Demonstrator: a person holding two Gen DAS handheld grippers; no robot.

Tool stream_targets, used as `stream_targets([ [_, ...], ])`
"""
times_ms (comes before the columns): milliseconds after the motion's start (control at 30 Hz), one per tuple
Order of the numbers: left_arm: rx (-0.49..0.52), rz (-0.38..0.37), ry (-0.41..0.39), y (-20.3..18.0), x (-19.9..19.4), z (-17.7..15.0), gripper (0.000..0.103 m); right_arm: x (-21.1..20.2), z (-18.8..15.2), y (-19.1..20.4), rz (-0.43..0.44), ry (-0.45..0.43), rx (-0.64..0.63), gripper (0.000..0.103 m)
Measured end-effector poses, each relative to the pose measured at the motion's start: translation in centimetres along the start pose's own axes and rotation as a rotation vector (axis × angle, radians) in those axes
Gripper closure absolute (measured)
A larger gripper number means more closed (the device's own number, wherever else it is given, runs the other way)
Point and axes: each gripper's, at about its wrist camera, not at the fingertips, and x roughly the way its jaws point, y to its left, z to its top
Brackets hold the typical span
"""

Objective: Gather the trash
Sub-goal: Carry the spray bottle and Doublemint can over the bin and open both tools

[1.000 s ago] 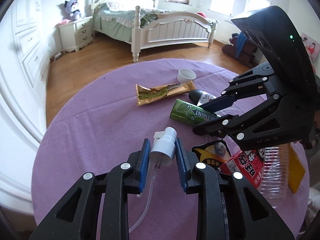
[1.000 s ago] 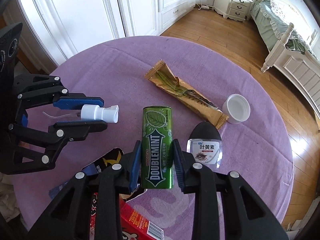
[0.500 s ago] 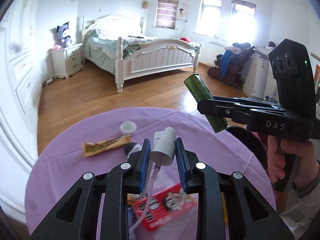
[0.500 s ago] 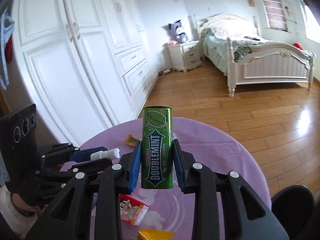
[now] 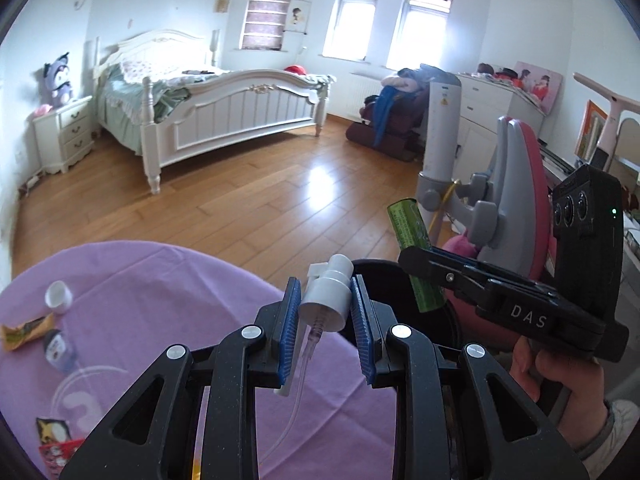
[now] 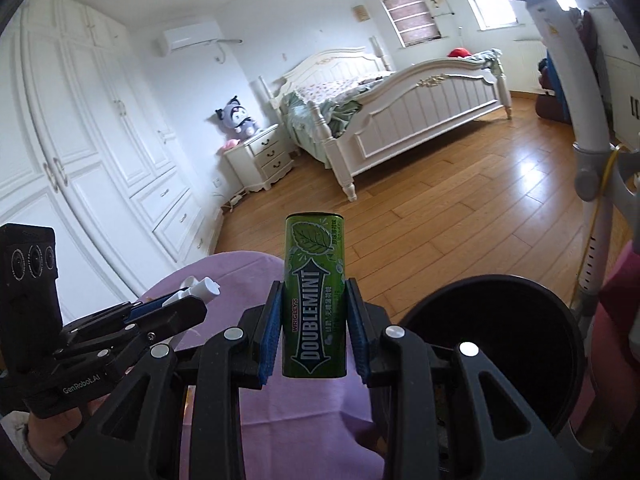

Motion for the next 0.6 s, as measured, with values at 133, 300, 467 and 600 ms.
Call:
stream_targets([
  [133, 0.020, -0.023, 0.018, -3.2, 2.8, 0.2, 0.077, -0.3, -0.7, -3.1, -0.036, -0.007, 0.058, 0.073],
  [300, 0.025, -0.048, 0.043, -5.5, 5.5, 0.3, 0.077, -0.9, -2.1, -6.9, -0.072, -0.002, 0.127, 0.073],
  [467, 0.033, -0.076, 0.072, -7.1, 8.3, 0.4, 0.077, -0.4, -3.4, -9.8, -0.100, 0.011, 0.191, 0.073],
  [600, 0.041, -0.093, 0.105, -8.3, 10.3, 0.1, 0.077, -0.9, -5.0, -12.1, -0.112, 0.027, 0.239, 0.073],
])
